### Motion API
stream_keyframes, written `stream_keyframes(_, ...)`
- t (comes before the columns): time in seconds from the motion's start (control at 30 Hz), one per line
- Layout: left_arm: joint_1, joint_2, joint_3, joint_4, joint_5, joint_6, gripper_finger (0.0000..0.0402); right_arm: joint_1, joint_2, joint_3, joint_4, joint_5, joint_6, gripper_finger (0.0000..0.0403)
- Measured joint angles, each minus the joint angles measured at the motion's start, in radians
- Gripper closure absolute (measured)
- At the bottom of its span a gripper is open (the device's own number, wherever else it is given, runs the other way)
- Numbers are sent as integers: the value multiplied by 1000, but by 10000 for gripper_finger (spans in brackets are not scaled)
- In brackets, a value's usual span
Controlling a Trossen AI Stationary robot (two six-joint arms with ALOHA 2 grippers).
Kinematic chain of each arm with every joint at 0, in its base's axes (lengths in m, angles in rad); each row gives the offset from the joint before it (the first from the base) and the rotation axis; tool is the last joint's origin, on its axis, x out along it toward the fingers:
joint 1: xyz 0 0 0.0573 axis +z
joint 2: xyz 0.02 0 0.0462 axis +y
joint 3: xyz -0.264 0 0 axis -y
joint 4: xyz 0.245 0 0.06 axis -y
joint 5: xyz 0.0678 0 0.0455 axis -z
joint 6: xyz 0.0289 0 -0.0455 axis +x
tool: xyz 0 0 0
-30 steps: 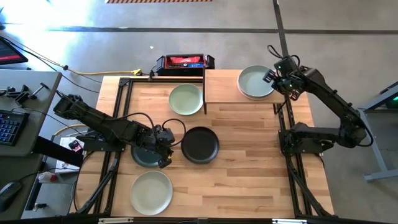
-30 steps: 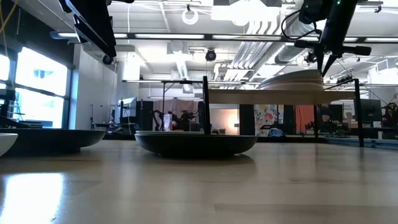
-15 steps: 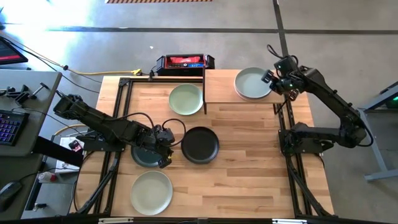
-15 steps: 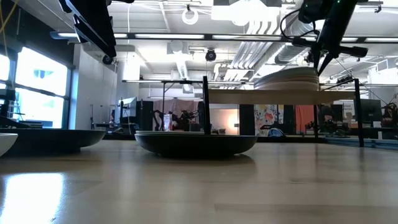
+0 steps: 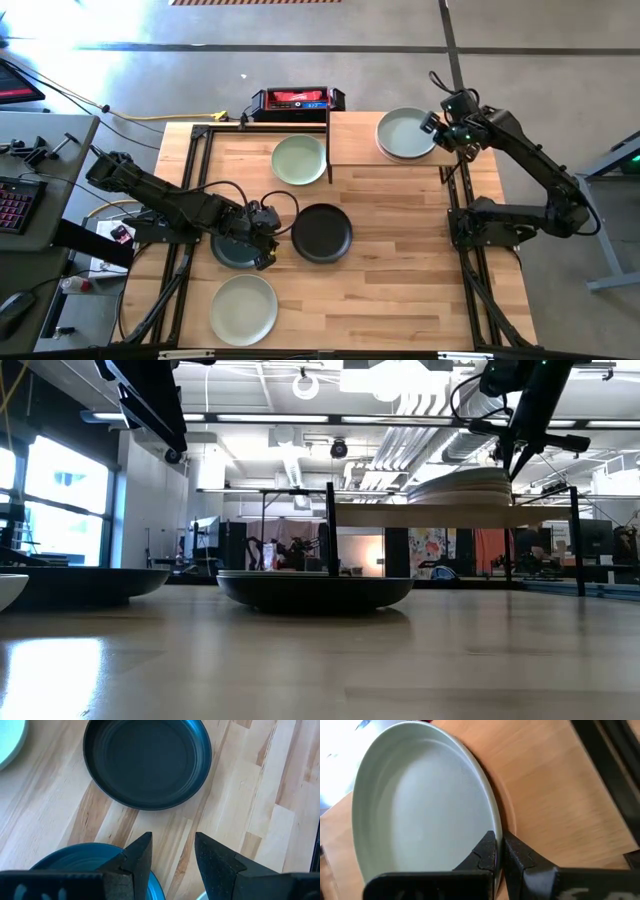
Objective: Place and stack plates onto a shelf
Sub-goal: Stack the light blue plate on top of the orange plate on the shelf
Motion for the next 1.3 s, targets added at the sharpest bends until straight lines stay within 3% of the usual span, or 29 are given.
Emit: stream_keyframes(1.3,0,0,0,1,-3,0,266,-44,0,0,-20,-37,-81,402)
